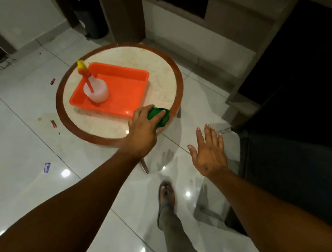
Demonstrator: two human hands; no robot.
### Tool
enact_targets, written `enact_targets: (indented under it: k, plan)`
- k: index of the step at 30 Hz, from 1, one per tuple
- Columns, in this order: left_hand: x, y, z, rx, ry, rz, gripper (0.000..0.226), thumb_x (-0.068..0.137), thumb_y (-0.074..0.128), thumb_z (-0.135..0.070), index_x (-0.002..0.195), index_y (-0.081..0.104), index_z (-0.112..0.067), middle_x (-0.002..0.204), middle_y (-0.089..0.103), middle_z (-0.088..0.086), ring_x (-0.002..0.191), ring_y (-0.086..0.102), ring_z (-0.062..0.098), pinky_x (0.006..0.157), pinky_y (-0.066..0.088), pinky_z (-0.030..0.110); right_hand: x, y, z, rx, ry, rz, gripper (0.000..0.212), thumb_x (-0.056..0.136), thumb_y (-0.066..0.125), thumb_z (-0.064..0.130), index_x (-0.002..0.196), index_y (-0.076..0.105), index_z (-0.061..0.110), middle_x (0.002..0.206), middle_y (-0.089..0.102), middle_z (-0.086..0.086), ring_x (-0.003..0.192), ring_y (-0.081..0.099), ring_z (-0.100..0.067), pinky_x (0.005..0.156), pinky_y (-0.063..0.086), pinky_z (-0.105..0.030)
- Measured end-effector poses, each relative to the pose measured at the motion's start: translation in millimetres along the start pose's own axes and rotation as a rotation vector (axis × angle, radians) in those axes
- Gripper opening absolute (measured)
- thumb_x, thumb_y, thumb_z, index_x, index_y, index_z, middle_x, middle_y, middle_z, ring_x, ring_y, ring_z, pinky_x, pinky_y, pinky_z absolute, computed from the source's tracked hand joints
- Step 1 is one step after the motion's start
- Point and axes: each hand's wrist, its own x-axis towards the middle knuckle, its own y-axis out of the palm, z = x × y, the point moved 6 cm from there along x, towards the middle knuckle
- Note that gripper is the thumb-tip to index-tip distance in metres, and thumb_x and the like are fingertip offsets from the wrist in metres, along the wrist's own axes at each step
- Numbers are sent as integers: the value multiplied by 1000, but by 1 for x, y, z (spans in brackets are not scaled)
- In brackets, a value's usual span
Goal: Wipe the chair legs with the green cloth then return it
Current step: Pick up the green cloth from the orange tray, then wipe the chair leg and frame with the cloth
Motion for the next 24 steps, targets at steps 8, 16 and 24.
enact_targets:
  k: [8, 16, 24]
  plan:
    - [-112, 80, -95, -149, -20, 152, 67, 89, 60, 5, 151, 53, -21, 162, 38, 17, 148, 30, 40, 117, 33, 56, -135, 20, -84, -31, 110, 66, 74, 105, 20, 59, 165, 11, 16, 172, 3, -16, 159, 1, -34, 126, -6, -49]
    - [-186, 171, -112, -516, -381, 106, 67, 80, 55, 14, 140, 63, -13, 151, 49, 14, 143, 39, 32, 118, 31, 27, -178, 68, -137, -47, 83, 100, 68, 105, 30, 53, 164, 18, 20, 171, 4, -20, 159, 3, -36, 128, 4, -53]
    - [-223, 310, -54, -831, -931, 91, 59, 85, 50, 6, 132, 68, -25, 114, 74, 9, 91, 74, 28, 87, 62, 38, -153, 134, -171, -44, -45, -61, 68, 105, 34, 51, 162, 25, 14, 170, 12, -22, 158, 10, -38, 129, 12, -55]
